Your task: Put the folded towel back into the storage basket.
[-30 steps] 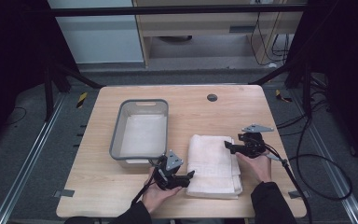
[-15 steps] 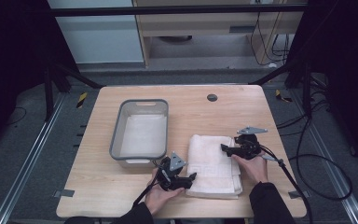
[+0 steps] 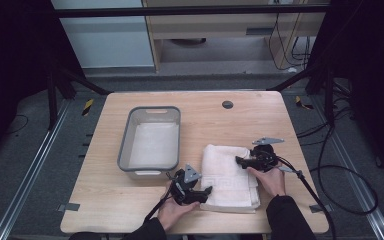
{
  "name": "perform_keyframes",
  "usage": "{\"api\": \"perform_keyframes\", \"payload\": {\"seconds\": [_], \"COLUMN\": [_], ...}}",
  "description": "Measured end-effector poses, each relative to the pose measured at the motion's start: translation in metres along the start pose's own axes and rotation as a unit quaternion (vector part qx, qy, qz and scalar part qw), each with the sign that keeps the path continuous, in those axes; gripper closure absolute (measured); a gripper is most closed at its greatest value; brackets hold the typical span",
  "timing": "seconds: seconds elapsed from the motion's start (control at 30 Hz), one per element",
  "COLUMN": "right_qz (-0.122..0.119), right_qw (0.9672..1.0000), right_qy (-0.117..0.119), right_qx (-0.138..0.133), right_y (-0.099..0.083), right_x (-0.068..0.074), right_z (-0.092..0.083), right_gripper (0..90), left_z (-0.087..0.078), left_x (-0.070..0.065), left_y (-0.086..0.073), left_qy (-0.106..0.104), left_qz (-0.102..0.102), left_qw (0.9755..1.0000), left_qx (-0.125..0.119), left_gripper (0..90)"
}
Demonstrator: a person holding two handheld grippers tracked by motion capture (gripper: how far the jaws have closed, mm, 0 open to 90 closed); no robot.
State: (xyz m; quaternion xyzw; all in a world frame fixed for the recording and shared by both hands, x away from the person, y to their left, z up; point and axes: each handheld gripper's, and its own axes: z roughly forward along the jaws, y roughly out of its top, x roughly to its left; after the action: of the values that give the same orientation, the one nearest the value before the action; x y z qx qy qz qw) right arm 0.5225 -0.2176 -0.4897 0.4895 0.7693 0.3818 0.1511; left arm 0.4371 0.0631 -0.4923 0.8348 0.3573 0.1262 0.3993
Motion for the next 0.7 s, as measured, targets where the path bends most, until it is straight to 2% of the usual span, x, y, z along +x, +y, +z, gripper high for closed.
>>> {"api": "perform_keyframes", "payload": {"seconds": [0.37,0.57,0.7], "right_qz": [0.014,0.021,0.028], "right_qw": [0.9998,0.9995,0.9991], "right_qy": [0.011,0.020,0.027], "right_qx": [0.009,0.016,0.018], "right_y": [-0.0010,-0.0004,0.0000], "right_x": [0.0008,-0.0006,-0.0006], "right_z": [0.0037,0.0044,0.0043], "right_gripper": [36.3,40.3,44.9], "left_z": [0.0052,0.0081,0.0084], "left_x": [-0.0006,0.0036,0.0037], "left_y": [0.0008,0.0014,0.0021], "left_qy": [-0.006,-0.031,-0.036], "left_qz": [-0.003,-0.021,-0.028], "left_qw": [0.9999,0.9990,0.9985], "left_qx": [0.014,0.025,0.028], "left_gripper": [32.6,35.7,37.5]}}
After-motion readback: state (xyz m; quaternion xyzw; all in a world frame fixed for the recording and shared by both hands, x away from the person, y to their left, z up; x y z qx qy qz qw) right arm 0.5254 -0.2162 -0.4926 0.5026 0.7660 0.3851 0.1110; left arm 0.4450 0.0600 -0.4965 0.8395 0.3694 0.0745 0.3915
